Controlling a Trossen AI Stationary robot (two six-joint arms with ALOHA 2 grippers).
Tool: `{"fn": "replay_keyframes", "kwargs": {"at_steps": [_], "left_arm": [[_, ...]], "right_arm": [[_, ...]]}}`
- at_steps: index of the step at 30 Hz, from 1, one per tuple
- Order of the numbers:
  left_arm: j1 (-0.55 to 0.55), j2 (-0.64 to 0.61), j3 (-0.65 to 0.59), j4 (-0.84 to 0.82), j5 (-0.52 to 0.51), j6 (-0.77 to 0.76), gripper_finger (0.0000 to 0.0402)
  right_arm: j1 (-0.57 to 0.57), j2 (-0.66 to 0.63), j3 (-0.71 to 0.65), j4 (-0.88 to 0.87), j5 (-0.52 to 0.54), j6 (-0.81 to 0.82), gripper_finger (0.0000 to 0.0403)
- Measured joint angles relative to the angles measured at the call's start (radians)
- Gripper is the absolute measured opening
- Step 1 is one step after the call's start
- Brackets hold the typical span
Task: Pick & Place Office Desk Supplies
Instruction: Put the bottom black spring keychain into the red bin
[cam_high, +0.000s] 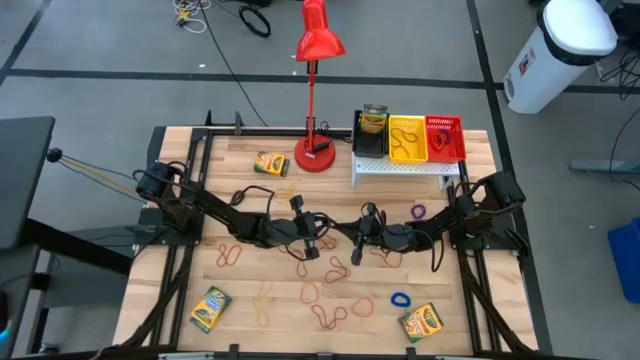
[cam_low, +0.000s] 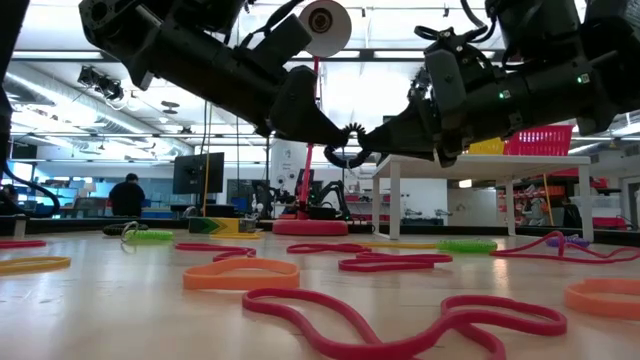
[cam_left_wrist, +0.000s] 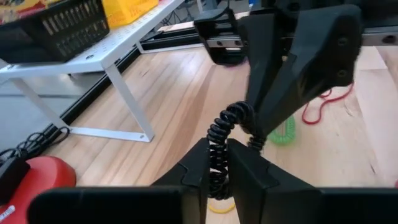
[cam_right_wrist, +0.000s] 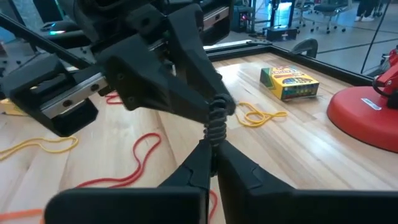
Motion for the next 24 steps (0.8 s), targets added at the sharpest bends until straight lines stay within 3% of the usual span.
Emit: {"fn": "replay_keyframes", "kwargs": {"at_steps": [6, 17, 24], "left_arm": [[-0.039, -0.003, 0.001, -0.001, -0.011, 0.024, 0.0118], [-0.111, -0.010, 0.001, -0.015, -0.025, 0.102, 0.0279], [-0.143, -0.116, 0.001, -0.157, -0.088, 0.128, 0.0291]], "right_arm": [[0.000, 0.000, 0.000, -0.001, 0.009, -0.021, 0.0014], [0.001, 0.000, 0.000, -0.031, 0.058, -0.029, 0.0012], [0.035, -0.118, -0.001, -0.132, 0.124, -0.107, 0.0013]]}}
